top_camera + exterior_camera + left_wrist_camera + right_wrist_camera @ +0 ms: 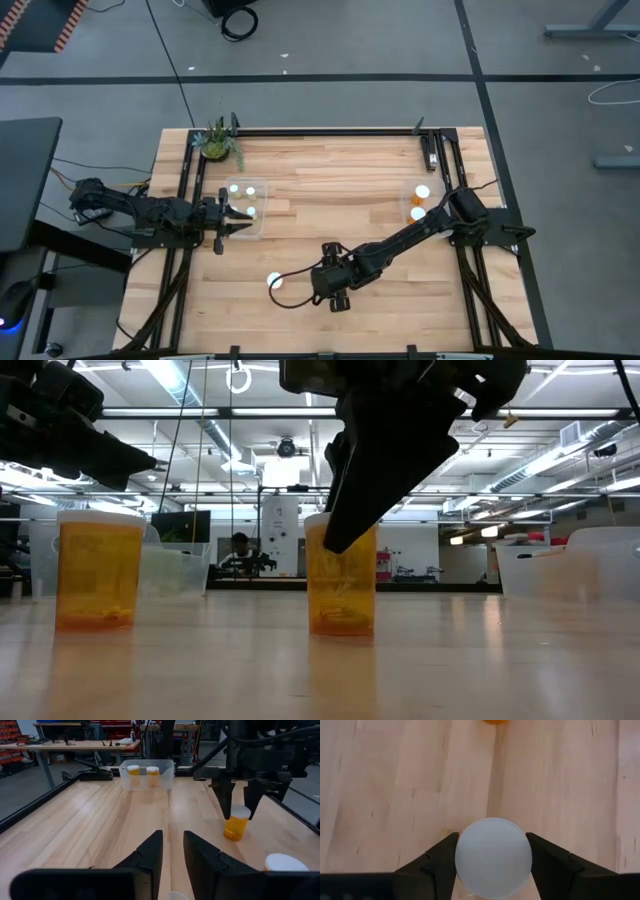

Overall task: Pick and place medicine bottles into bin by pill shape (circle, oval)
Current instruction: Put the big orange pill bottle into the right transparent bin

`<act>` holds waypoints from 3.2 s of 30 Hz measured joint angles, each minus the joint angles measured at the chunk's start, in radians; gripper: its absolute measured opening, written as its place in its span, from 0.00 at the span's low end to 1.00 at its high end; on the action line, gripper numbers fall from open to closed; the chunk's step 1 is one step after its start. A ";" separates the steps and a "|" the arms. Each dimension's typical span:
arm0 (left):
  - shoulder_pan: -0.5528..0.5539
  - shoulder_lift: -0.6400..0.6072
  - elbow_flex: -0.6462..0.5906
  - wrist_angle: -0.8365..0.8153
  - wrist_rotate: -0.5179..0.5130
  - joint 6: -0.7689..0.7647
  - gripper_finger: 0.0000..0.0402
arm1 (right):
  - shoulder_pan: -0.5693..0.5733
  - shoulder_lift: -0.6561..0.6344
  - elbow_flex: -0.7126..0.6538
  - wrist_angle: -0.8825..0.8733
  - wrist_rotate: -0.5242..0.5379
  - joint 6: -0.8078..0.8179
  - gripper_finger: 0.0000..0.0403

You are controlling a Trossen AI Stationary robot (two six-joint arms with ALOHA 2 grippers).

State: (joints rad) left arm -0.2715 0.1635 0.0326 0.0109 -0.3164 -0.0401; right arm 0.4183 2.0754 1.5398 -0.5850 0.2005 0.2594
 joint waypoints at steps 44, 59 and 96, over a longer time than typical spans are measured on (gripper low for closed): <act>0.000 0.000 0.000 0.000 0.000 0.000 0.22 | -0.153 -0.722 -0.433 -0.544 0.069 0.612 0.56; 0.000 0.000 0.000 0.000 0.000 0.001 0.21 | -0.195 -0.814 -0.447 -0.832 0.023 0.865 0.56; 0.000 0.000 0.000 0.000 0.000 0.000 0.23 | -0.135 -0.979 -0.798 -0.726 0.052 1.094 0.56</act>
State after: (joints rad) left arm -0.2714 0.1635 0.0326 0.0113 -0.3161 -0.0402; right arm 0.2833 1.0960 0.7422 -1.3111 0.2525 1.3536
